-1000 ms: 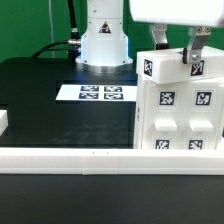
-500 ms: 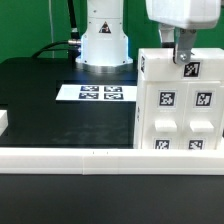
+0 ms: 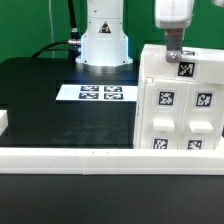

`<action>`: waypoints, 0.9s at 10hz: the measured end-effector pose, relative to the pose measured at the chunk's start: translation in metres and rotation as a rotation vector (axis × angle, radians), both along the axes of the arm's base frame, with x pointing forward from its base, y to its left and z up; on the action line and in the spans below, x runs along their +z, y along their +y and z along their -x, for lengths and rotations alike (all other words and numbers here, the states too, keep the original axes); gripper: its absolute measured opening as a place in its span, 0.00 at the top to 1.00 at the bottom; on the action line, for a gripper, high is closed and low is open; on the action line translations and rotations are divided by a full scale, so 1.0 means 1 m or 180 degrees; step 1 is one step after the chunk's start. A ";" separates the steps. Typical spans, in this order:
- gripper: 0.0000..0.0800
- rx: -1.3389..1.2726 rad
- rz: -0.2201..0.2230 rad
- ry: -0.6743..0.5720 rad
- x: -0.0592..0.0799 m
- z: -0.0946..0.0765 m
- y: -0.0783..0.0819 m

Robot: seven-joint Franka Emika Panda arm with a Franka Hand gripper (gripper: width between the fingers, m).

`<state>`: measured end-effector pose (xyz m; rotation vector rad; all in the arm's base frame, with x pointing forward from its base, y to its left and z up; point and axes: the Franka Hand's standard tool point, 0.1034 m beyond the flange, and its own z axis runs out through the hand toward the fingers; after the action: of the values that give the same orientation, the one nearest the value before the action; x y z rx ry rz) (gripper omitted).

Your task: Assemble cabinet

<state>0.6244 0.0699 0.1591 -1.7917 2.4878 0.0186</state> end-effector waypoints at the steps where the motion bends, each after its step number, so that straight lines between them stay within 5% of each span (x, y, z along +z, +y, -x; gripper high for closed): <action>1: 0.30 -0.0150 -0.0002 0.0032 0.000 0.002 -0.002; 6: 0.22 -0.0158 -0.0033 0.0044 0.000 0.002 -0.001; 7: 0.05 -0.0151 -0.0032 0.0046 0.000 0.002 0.000; 9: 0.01 -0.0136 -0.0031 0.0048 -0.001 0.002 0.000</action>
Offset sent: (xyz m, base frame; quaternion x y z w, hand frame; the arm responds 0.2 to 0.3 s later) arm 0.0000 0.0000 0.0000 0.0000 0.0000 0.1938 0.9810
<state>0.6219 0.0698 0.1580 -1.7406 2.5312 0.0418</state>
